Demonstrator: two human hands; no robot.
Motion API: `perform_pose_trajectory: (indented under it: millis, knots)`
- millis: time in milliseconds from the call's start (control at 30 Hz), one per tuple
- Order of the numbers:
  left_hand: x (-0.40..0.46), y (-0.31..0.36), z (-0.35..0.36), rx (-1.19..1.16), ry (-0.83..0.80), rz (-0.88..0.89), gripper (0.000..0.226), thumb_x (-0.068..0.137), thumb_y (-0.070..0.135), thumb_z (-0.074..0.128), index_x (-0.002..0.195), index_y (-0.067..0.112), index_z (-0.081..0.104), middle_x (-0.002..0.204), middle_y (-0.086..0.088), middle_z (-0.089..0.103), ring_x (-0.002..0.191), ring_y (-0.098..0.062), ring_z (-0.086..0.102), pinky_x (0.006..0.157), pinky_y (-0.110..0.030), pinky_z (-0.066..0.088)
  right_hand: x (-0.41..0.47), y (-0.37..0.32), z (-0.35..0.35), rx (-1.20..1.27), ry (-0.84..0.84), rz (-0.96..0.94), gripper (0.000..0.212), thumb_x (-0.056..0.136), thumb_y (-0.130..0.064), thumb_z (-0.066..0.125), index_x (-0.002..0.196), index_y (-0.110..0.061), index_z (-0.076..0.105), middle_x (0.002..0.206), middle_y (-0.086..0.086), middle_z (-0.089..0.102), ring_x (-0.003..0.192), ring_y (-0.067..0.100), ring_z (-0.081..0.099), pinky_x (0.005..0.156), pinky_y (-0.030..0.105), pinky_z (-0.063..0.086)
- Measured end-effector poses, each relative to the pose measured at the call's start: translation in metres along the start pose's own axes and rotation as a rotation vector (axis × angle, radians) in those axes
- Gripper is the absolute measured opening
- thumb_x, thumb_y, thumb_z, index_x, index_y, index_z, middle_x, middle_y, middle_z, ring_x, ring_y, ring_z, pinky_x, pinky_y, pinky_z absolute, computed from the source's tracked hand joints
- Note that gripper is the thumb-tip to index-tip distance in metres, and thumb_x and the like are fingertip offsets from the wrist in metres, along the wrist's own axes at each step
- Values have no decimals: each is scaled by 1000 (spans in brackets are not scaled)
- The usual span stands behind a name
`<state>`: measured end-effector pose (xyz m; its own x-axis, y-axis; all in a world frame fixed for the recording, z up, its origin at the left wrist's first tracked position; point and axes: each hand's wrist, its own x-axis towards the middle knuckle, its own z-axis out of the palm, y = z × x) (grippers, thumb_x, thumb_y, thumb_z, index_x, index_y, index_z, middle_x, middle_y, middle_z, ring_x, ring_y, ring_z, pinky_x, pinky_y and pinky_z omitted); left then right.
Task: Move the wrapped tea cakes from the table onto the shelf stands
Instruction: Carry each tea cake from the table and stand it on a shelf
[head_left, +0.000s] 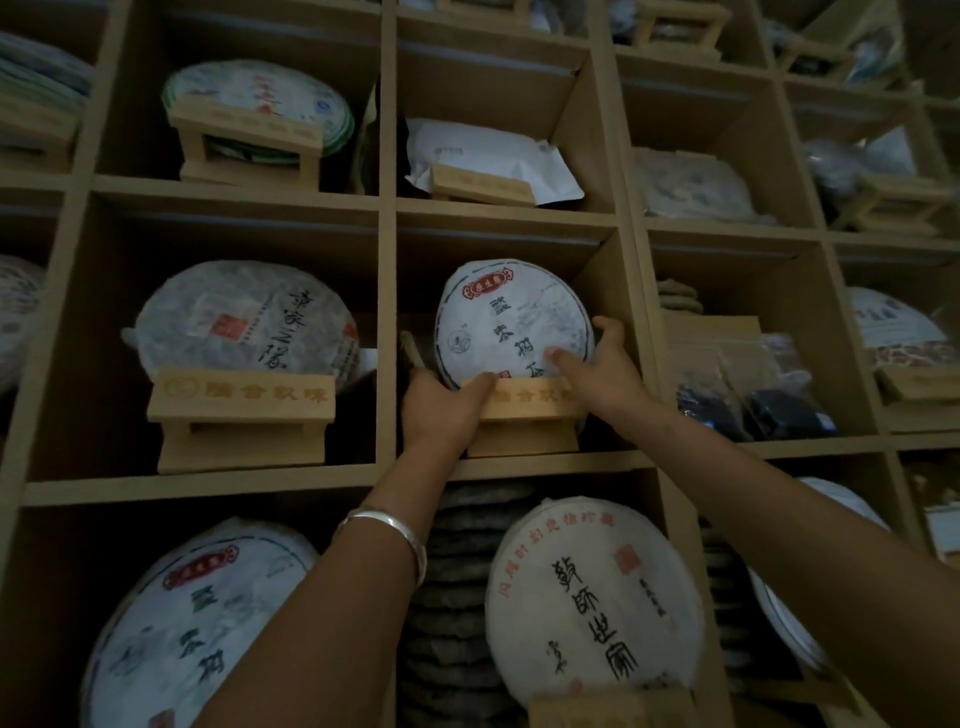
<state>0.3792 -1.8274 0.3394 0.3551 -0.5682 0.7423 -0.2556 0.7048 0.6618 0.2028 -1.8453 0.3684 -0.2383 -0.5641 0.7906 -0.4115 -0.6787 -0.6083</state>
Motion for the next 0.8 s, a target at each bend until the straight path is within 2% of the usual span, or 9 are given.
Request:
perform_pose_trajectory:
  millis: [67, 200, 267, 333, 467, 533, 633, 733, 800]
  knots:
    - [-3, 0, 0, 37, 31, 51, 63, 73, 37, 81, 122, 9, 52, 122, -8, 64, 107, -26, 63, 76, -27, 47, -1, -4, -2, -30, 17, -30, 74, 93, -34, 64, 149, -19, 16, 141, 10, 51, 120, 28, 57, 58, 16, 40]
    - [-5, 1, -2, 69, 26, 89, 55, 75, 34, 79, 117, 12, 52, 120, -8, 64, 94, -17, 58, 73, -26, 44, -2, -10, -5, -30, -14, -82, 65, 94, -27, 62, 145, -18, 22, 140, 9, 51, 118, 25, 57, 71, 23, 49]
    - [-2, 1, -4, 52, -12, 52, 53, 78, 31, 78, 120, 10, 54, 124, -10, 63, 102, -23, 61, 81, -33, 53, -2, -14, -7, -34, -31, -73, 59, 96, -24, 59, 144, -19, 24, 139, 8, 52, 115, 22, 57, 69, 21, 46]
    - [0, 1, -5, 39, -63, 13, 55, 81, 31, 77, 125, 10, 53, 127, -12, 61, 111, -29, 60, 90, -46, 56, 0, -15, -7, -63, -51, -62, 56, 98, -24, 55, 146, -19, 26, 140, 8, 51, 120, 25, 55, 74, 25, 45]
    - [5, 0, -4, 56, -182, -89, 67, 84, 39, 72, 139, 14, 41, 137, -9, 53, 119, -31, 55, 96, -50, 52, -1, -22, -6, -141, -78, -34, 59, 102, -27, 46, 154, -19, 19, 149, 9, 45, 132, 30, 48, 99, 39, 47]
    - [8, 0, -4, 35, -272, -171, 72, 87, 37, 70, 145, 17, 32, 140, -8, 48, 121, -32, 52, 90, -49, 55, -1, -26, -4, -142, -86, -27, 59, 104, -29, 43, 155, -18, 16, 150, 10, 43, 134, 31, 46, 106, 44, 45]
    - [12, 0, -6, -39, -317, -246, 77, 88, 32, 70, 149, 21, 25, 143, -7, 44, 119, -31, 51, 65, -37, 57, 2, -22, -1, -125, -99, -3, 51, 104, -29, 40, 152, -16, 26, 145, 11, 48, 129, 29, 50, 99, 38, 45]
    - [13, -2, -8, -65, -323, -245, 85, 85, 37, 73, 152, 24, 22, 143, -6, 46, 119, -28, 52, 61, -31, 52, 4, -15, 3, -74, -103, 30, 40, 104, -26, 39, 143, -16, 40, 140, 11, 53, 126, 28, 51, 92, 35, 43]
    - [12, -2, -6, -69, -328, -236, 77, 85, 38, 72, 148, 22, 30, 137, -5, 51, 110, -25, 55, 61, -30, 51, 5, -12, 5, -27, -92, 46, 40, 104, -26, 39, 142, -14, 41, 139, 11, 53, 125, 29, 51, 92, 35, 43]
